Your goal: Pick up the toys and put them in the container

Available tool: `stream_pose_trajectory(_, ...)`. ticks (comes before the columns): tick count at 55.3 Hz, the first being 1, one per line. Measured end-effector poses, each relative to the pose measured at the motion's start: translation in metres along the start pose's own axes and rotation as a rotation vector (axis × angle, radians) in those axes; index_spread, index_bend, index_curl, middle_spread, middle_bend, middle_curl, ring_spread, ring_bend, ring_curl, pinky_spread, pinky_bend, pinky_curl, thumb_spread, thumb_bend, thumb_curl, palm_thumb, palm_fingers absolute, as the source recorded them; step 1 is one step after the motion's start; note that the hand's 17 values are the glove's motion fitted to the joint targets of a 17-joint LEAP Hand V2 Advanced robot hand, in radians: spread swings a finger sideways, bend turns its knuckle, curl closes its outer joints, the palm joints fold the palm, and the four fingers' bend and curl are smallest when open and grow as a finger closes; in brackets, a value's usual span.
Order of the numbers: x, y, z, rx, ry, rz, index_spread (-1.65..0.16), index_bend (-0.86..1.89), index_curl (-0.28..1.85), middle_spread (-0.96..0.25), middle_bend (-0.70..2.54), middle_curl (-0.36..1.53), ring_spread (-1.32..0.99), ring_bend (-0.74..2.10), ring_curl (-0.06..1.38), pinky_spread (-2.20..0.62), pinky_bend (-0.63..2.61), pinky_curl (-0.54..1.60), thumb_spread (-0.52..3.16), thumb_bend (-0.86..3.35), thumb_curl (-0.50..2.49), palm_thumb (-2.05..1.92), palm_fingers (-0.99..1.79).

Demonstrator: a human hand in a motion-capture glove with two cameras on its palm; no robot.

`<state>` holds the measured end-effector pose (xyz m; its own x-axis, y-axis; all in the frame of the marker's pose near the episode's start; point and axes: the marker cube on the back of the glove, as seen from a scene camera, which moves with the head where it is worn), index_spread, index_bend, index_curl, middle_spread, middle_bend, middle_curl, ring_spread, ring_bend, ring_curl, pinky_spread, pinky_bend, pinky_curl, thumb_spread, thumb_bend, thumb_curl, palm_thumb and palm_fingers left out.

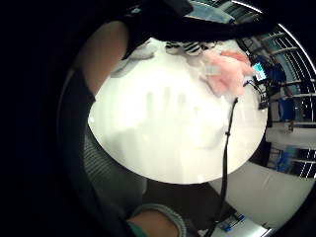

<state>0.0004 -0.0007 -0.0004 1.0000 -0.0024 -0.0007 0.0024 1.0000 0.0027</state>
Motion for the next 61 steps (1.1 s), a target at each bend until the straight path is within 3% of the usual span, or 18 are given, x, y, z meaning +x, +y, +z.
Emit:
stream_pose_trajectory(7, -0.003, -0.001, -0.001, 0.007, 0.000, -0.017, -0.23, 0.17, 0.09, -0.11, 0.17, 0.08, -0.02, 0.16, 0.02, 0.03, 0.59, 0.17, 0.80, -0.05, 0.01, -0.08, -0.06)
stream_pose_trajectory(15, 0.001, -0.004, -0.004, 0.011, 0.012, -0.022, -0.28, 0.17, 0.15, -0.13, 0.17, 0.13, -0.03, 0.18, 0.04, 0.03, 0.63, 0.22, 1.06, -0.05, 0.03, -0.08, -0.09)
stream_pose_trajectory(42, 0.005, -0.016, -0.005, -0.010, 0.008, -0.010, -0.31, 0.15, 0.25, -0.14, 0.16, 0.23, -0.03, 0.18, 0.12, 0.04, 0.64, 0.28, 1.26, -0.05, 0.08, -0.08, -0.11)
stream_pose_trajectory(61, -0.016, -0.152, -0.040, 0.012, -0.002, -0.128, -0.33, 0.12, 0.25, -0.14, 0.15, 0.24, -0.07, 0.30, 0.20, 0.03, 0.83, 0.35, 1.32, -0.01, 0.14, 0.00, -0.04)
